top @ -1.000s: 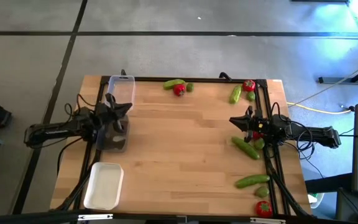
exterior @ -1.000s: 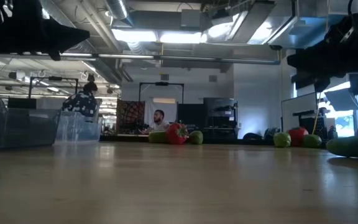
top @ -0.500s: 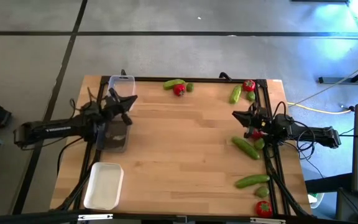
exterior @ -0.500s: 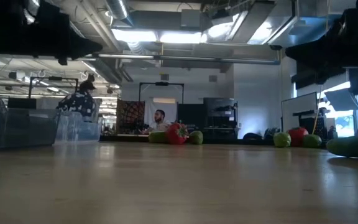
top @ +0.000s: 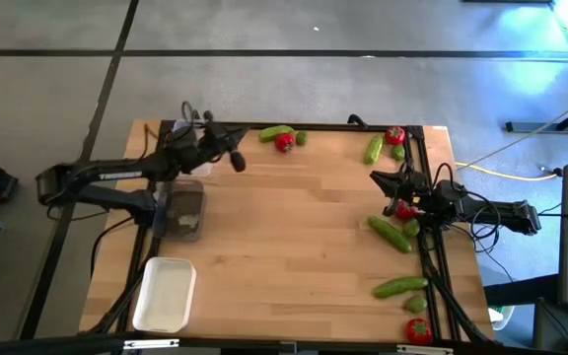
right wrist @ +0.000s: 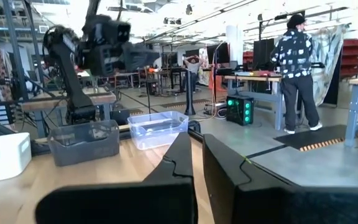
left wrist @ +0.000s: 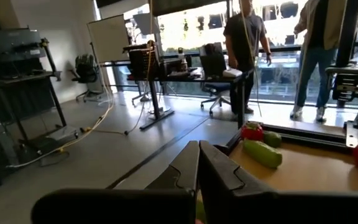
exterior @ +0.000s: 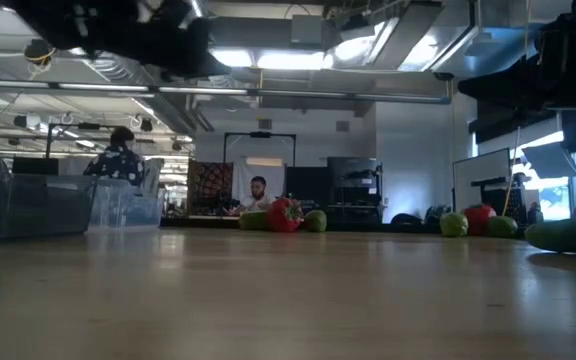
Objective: Sort produce into baskets
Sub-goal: Put the top left tomato into the transparent bin
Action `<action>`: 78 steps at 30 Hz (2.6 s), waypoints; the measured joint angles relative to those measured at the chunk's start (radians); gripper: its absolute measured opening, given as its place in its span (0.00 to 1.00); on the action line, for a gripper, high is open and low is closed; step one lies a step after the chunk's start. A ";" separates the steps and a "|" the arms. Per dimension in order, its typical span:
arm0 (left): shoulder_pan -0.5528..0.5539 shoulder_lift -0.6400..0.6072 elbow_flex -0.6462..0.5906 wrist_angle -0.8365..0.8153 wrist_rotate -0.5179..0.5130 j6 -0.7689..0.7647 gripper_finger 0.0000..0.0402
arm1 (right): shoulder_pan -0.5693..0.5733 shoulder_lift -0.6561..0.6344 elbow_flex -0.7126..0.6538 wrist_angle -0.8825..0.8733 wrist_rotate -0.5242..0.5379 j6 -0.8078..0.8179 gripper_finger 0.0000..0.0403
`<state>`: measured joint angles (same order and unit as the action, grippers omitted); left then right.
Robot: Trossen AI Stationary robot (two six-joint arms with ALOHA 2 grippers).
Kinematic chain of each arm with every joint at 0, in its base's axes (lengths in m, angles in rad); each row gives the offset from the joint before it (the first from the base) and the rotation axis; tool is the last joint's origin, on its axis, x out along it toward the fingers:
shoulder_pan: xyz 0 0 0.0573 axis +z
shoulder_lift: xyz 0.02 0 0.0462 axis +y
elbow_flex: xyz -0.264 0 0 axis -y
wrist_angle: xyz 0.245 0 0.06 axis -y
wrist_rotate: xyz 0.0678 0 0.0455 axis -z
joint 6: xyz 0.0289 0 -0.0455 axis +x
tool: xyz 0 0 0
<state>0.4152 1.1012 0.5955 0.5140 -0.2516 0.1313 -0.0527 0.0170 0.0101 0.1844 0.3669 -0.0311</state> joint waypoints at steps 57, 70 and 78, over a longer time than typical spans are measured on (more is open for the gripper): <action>0.132 0.767 0.651 -0.577 0.041 -0.304 0.73 | 0.000 0.000 0.000 -0.025 -0.088 0.052 0.05; 0.173 0.908 0.650 -0.472 0.174 -0.286 0.72 | 0.000 0.000 0.000 -0.032 -0.087 0.052 0.05; 0.175 0.924 0.650 -0.518 0.191 -0.254 0.72 | 0.000 0.000 0.000 -0.057 -0.087 0.052 0.05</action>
<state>0.5900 2.0251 1.2453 -0.0040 -0.0605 -0.1231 -0.0525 0.0174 0.0101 0.1270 0.2795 0.0208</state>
